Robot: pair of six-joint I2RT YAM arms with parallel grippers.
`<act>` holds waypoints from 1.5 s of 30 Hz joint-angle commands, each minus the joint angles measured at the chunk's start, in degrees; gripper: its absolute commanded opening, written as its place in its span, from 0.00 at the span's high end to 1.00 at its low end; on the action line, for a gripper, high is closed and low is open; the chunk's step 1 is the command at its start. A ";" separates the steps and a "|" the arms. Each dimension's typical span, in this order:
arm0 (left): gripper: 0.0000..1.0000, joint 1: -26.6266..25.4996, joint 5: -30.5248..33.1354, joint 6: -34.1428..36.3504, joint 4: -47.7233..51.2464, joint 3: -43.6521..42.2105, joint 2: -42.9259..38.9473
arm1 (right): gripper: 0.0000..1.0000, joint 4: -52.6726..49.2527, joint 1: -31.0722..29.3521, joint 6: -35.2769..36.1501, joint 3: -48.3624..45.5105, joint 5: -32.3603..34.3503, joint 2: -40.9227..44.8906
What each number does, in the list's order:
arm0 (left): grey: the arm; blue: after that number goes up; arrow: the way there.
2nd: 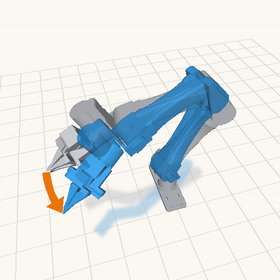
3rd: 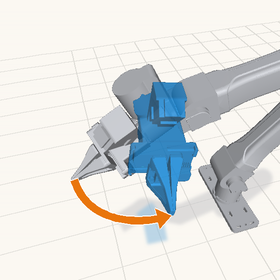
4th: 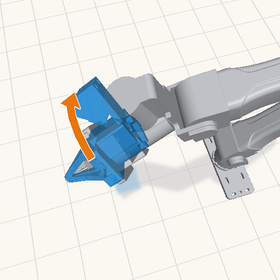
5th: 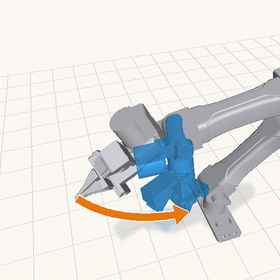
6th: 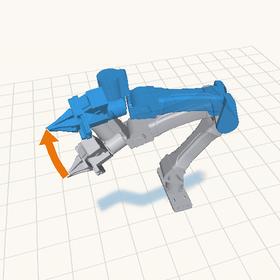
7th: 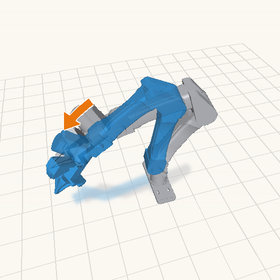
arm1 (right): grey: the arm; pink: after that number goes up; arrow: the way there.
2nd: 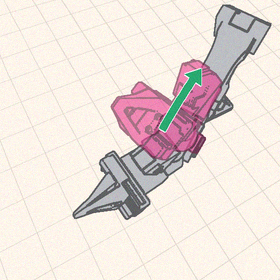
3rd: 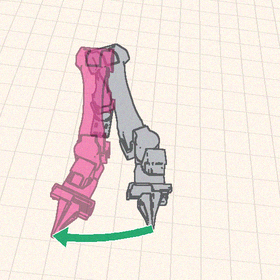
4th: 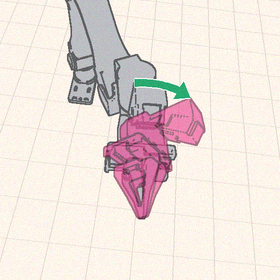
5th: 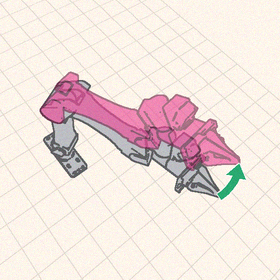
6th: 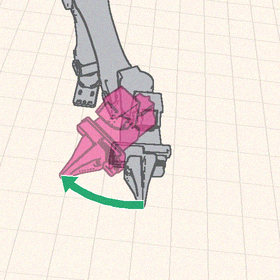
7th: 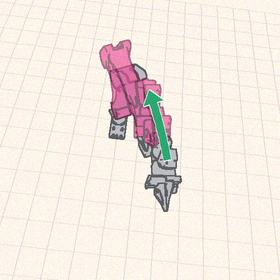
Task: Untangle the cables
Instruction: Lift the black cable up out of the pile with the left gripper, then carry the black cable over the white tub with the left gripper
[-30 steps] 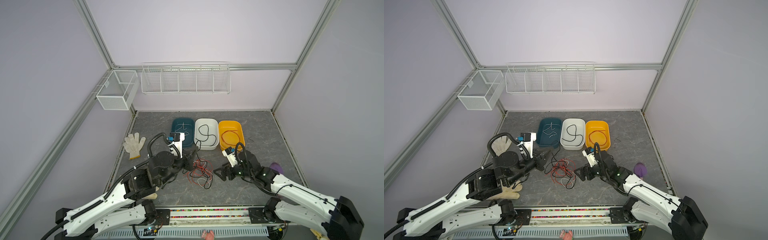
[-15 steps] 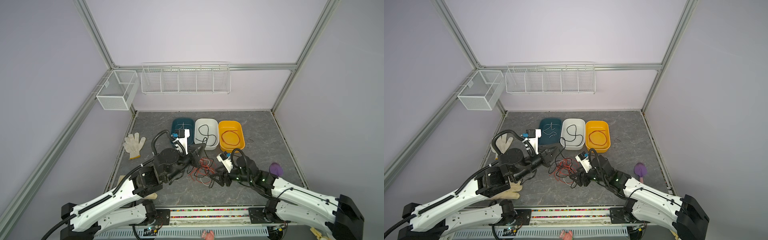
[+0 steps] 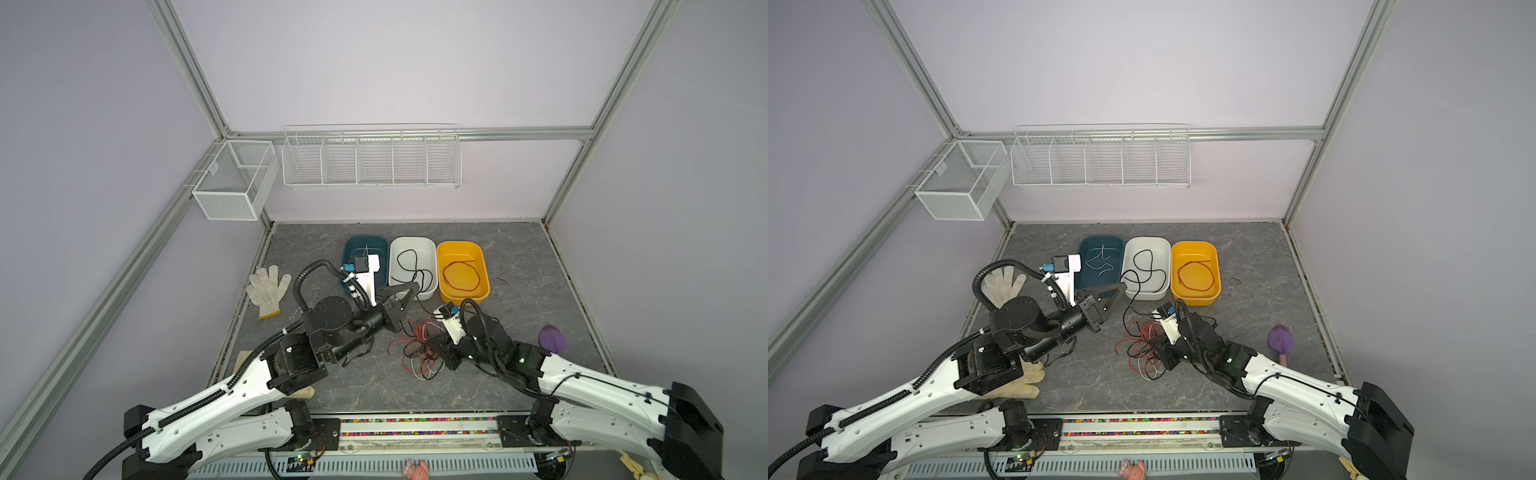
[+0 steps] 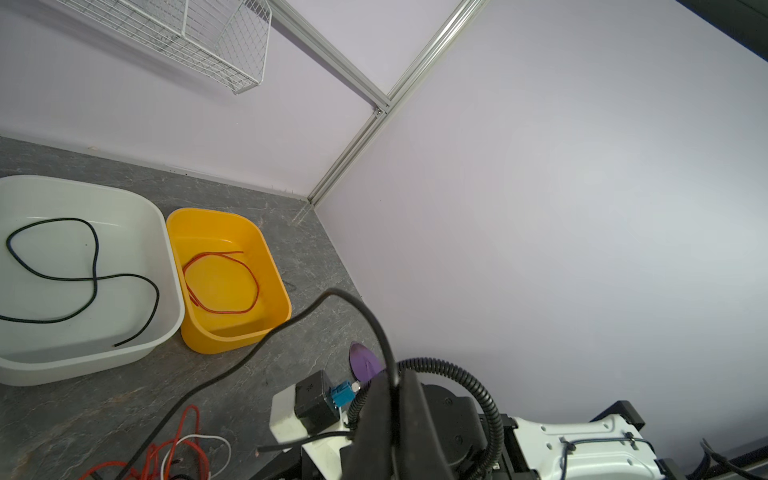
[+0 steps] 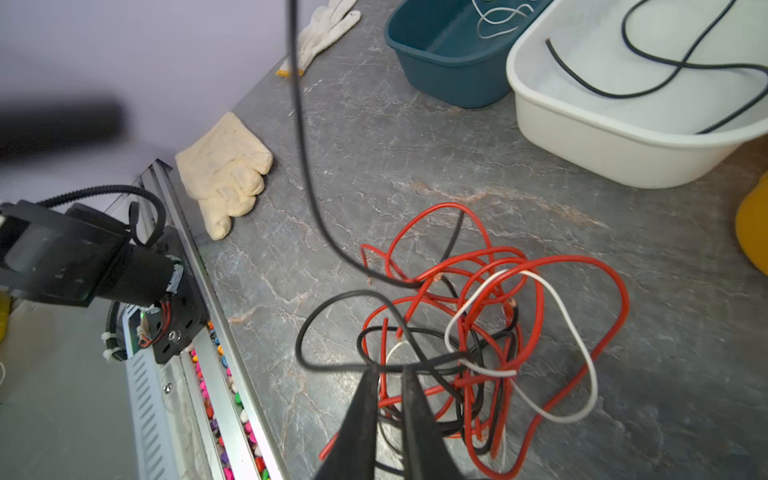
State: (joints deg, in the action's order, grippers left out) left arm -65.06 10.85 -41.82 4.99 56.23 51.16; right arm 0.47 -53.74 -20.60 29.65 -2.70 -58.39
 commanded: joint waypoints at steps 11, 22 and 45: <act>1.00 -0.25 0.80 2.72 1.72 7.36 -3.08 | 0.89 -1.72 -0.40 -0.85 2.63 0.95 -5.65; 1.00 -0.25 -2.00 3.35 1.28 13.11 -1.42 | 0.91 -5.16 -0.53 -2.32 5.79 3.69 -11.87; 1.00 1.18 1.99 8.74 16.82 24.54 1.18 | 0.87 -8.49 -0.32 -3.75 4.78 11.20 -6.56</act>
State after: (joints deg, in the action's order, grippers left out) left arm -64.73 12.19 -35.14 17.47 78.30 51.16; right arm -8.71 -53.89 -23.90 36.34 5.82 -68.45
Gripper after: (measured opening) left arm 0.049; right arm 0.121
